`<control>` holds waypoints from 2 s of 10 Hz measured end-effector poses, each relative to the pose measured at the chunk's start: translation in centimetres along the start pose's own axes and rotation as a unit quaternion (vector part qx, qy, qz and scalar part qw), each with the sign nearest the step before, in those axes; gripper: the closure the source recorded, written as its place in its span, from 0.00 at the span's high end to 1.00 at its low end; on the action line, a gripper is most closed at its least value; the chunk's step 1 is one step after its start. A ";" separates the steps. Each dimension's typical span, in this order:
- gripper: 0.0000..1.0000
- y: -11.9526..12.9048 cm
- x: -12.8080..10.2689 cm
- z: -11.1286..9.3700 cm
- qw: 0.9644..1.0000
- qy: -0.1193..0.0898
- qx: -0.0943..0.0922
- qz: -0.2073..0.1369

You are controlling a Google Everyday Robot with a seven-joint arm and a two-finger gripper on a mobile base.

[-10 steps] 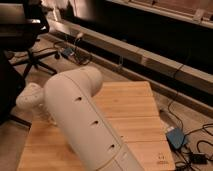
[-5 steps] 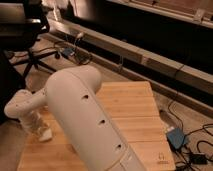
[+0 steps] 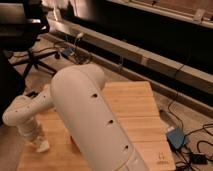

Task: Wipe the white sponge on the table

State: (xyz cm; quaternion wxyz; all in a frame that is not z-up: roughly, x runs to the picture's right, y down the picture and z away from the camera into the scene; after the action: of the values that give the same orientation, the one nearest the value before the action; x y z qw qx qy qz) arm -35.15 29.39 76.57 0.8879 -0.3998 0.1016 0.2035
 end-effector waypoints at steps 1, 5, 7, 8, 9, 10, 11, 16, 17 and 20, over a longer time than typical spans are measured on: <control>0.22 0.5 0.7 0.5 1.000 0.008 0.002 -0.010; 0.22 0.6 3.9 2.0 0.999 0.035 0.016 -0.014; 0.22 -1.8 6.1 2.3 0.999 0.041 0.020 0.022; 0.22 -3.2 7.2 2.4 0.998 0.043 0.025 0.041; 0.22 -5.2 8.4 2.4 0.996 0.044 0.031 0.068; 0.22 -7.6 9.7 2.4 0.993 0.043 0.038 0.101; 0.22 -9.2 10.5 2.4 0.991 0.044 0.044 0.121; 0.22 -16.4 9.0 1.0 0.979 0.019 0.079 0.185; 0.22 -16.9 8.1 0.8 0.979 0.015 0.084 0.186; 0.22 -18.0 5.2 1.0 0.978 0.012 0.099 0.184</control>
State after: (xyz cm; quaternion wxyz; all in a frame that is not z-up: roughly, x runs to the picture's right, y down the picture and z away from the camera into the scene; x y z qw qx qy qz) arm -22.53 20.82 87.50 0.8693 -0.2869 0.2038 0.3470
